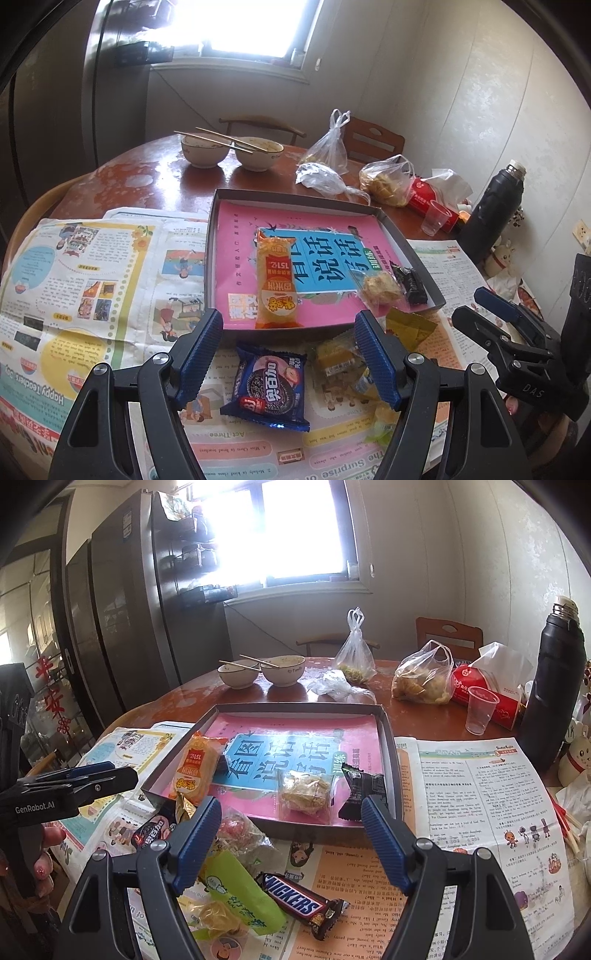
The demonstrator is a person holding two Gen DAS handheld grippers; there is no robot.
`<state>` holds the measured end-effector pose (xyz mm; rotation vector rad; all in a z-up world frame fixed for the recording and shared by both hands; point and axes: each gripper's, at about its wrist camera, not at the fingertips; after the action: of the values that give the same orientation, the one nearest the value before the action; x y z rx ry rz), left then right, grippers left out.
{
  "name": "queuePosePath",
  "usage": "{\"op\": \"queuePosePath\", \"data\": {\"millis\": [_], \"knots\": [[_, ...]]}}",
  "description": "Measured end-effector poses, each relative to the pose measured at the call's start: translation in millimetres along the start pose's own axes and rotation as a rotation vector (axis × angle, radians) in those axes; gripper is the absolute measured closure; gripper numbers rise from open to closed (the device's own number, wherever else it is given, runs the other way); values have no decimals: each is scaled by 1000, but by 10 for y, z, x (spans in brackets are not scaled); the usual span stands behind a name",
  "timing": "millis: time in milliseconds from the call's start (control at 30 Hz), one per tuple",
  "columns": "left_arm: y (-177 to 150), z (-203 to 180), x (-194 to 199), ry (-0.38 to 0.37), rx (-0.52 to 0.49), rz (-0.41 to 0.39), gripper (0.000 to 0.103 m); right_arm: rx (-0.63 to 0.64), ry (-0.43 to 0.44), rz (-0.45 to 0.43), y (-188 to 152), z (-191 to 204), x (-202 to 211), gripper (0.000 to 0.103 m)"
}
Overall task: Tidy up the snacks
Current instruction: 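Pull both grippers back from the tray toward the snacks on the newspaper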
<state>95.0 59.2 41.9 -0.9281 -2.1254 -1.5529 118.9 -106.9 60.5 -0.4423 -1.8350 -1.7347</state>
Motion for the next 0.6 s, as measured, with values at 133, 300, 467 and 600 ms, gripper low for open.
{"op": "queuePosePath", "data": {"millis": [133, 300, 467, 600], "knots": [[-17, -24, 11, 0, -6, 5, 28, 7, 4, 6, -38, 4, 14, 25], [-35, -55, 34, -12, -9, 8, 28, 8, 15, 13, -82, -7, 35, 25], [-51, -93, 42, -17, -18, 11, 28, 17, 16, 20, -128, -4, 40, 25], [-65, -137, 39, -21, -29, 17, 28, 24, 21, 23, -155, 16, 54, 25]]}}
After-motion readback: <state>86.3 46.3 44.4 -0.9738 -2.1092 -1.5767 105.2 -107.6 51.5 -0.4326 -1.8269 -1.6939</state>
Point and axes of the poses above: each gripper's, at about its wrist camera, not at the fingertips, and x roughly against the way its jaws point, z to its left, y to its top, and after that the axes turned 8 degrees about -y, right-handed
